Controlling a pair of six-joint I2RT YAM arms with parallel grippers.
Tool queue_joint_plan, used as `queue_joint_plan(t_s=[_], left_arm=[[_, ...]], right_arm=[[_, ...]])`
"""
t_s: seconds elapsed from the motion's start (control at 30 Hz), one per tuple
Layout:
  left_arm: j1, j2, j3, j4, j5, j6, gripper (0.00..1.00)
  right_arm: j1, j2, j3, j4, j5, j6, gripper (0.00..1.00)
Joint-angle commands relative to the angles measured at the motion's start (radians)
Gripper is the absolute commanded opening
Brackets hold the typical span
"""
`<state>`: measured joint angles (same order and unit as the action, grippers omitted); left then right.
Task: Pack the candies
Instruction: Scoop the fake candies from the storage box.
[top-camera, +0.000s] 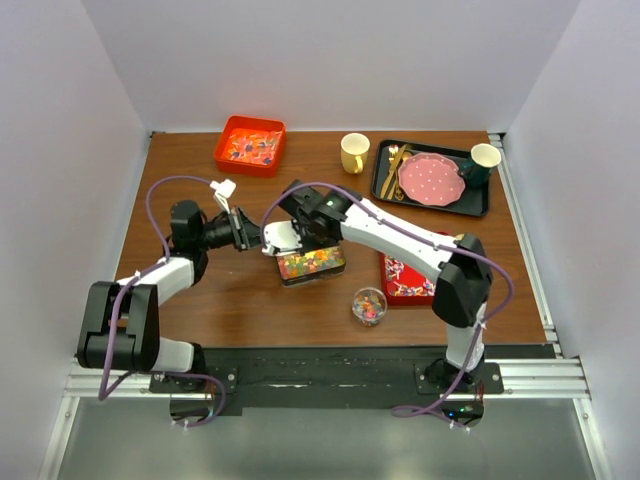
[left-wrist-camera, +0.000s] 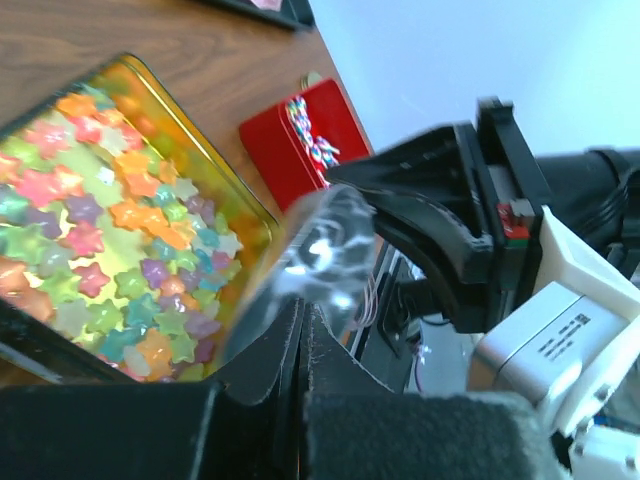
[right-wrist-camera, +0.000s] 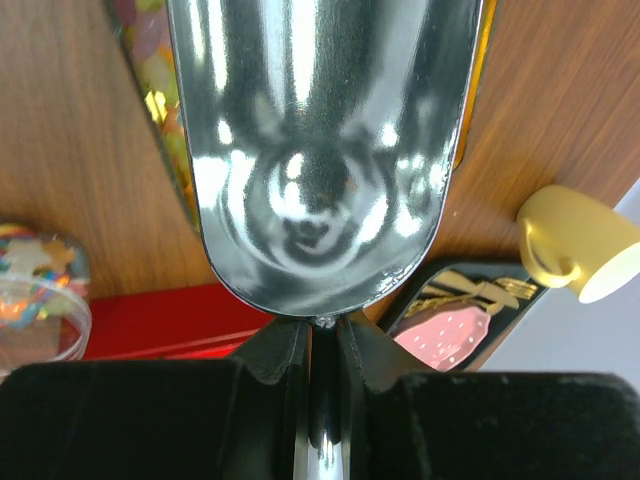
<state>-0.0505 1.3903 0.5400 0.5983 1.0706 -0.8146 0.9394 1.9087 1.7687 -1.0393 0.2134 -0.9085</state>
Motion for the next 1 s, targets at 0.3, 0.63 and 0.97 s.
queue_joint_plan(t_s=[0.3,0.63,0.97], left_arm=[[-0.017,0.009,0.044,-0.097,-0.041,0.107,0.00],[0.023,0.058,0.143,-0.180,-0.053,0.149,0.10],[0.078,0.064,0.115,-0.617,-0.439,0.299,0.08]], right_arm=[[-0.002,-0.088,0.075,0.010,-0.123,0.010,0.00],[-0.043,-0.134,0.015,0.010,-0.118,0.065,0.00],[-0.188,-0.217,-0.089,-0.019,-0.088,0.053,0.00]])
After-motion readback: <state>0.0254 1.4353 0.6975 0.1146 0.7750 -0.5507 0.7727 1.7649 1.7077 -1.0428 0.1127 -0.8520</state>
